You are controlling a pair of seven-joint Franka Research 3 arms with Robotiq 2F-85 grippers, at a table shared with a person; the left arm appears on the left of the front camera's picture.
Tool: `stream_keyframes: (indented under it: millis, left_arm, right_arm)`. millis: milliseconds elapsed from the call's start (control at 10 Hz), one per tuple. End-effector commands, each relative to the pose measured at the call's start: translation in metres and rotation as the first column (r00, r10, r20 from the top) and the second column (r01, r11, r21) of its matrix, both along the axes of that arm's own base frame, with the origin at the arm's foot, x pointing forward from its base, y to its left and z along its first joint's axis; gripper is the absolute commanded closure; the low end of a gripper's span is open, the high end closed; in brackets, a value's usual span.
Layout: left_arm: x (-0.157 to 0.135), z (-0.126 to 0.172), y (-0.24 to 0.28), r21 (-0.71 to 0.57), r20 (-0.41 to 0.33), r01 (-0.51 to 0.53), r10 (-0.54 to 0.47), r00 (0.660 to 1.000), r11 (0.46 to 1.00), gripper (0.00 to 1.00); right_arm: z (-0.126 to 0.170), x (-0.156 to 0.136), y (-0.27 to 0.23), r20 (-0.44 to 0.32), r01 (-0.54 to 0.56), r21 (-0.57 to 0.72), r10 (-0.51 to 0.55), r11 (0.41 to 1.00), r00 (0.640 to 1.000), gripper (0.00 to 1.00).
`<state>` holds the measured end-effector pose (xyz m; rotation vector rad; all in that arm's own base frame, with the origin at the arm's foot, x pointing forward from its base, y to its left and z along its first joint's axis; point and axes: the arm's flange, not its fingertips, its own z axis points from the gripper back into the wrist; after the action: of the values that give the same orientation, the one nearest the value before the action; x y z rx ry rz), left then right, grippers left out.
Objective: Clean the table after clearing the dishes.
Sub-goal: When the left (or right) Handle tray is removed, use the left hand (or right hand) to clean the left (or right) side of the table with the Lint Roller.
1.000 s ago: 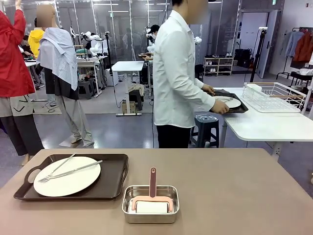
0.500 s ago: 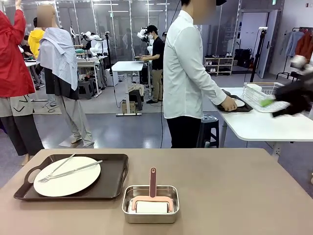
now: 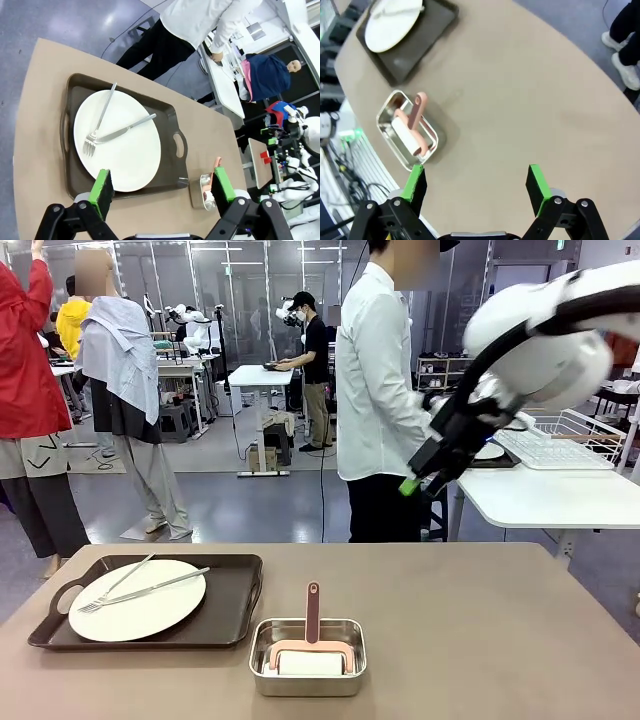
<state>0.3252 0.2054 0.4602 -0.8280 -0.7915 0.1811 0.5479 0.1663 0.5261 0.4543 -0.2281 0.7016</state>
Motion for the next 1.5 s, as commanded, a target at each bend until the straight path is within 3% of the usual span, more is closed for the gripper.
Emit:
stream_keyframes:
  millis: [0,200,300,900,1000,1100,1200,1400]
  left_arm:
    - [0.0,0.0,0.001,-0.007,0.015,0.006,-0.006,1.0,1.0,0.0]
    - [0.0,0.0,0.001,-0.007,0.015,0.006,-0.006,1.0,1.0,0.0]
    - [0.0,0.0,0.001,-0.007,0.015,0.006,-0.006,1.0,1.0,0.0]
    - [0.0,0.0,0.001,-0.007,0.015,0.006,-0.006,1.0,1.0,0.0]
    - [0.0,0.0,0.001,-0.007,0.015,0.006,-0.006,1.0,1.0,0.0]
    - [0.0,0.0,0.001,-0.007,0.015,0.006,-0.006,1.0,1.0,0.0]
    - [0.0,0.0,0.001,-0.007,0.015,0.006,-0.006,1.0,1.0,0.0]
    - [0.0,0.0,0.001,-0.007,0.015,0.006,-0.006,1.0,1.0,0.0]
  right_arm:
    - [-0.006,0.003,0.017,-0.029,-0.022,-0.081,0.019,0.996,0.999,0.0]
    - [-0.014,-0.014,0.024,-0.043,-0.069,-0.079,0.066,0.994,0.997,0.0]
    - [-0.022,0.0,0.027,-0.029,-0.058,-0.063,0.056,0.996,0.998,0.0]
    - [-0.022,-0.001,0.026,-0.036,-0.061,-0.066,0.059,0.996,0.998,0.0]
    - [-0.025,0.019,0.042,-0.045,-0.169,-0.072,0.166,0.983,0.985,0.0]
    - [-0.031,0.039,0.063,-0.1,-0.279,-0.055,0.273,0.959,0.957,0.0]
    - [-0.037,0.047,0.078,-0.124,-0.334,-0.034,0.328,0.942,0.937,0.0]
    - [-0.069,0.066,0.132,-0.245,-0.427,-0.065,0.4,0.902,0.883,0.0]
